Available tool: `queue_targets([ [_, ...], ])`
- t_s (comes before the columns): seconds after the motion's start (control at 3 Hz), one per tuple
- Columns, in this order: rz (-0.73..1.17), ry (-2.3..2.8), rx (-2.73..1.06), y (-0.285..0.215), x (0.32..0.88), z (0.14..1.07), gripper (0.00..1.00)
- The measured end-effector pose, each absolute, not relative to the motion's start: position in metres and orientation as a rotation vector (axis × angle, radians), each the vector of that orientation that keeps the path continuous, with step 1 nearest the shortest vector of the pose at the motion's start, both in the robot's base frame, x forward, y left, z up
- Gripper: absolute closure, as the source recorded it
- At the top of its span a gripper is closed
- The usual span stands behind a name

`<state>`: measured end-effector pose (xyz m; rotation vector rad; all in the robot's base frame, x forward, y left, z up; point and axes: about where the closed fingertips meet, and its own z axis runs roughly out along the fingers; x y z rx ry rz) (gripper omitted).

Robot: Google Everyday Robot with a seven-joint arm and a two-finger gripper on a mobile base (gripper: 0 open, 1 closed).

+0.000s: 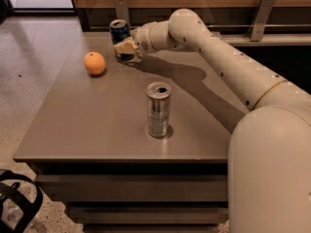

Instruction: Pick pepsi can

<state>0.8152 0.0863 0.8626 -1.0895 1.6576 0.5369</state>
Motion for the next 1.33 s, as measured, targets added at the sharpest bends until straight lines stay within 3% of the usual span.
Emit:
queue_targets([
  [1.33,0.359,1.564,-1.106,0.073,0.801,0.992,1.0],
])
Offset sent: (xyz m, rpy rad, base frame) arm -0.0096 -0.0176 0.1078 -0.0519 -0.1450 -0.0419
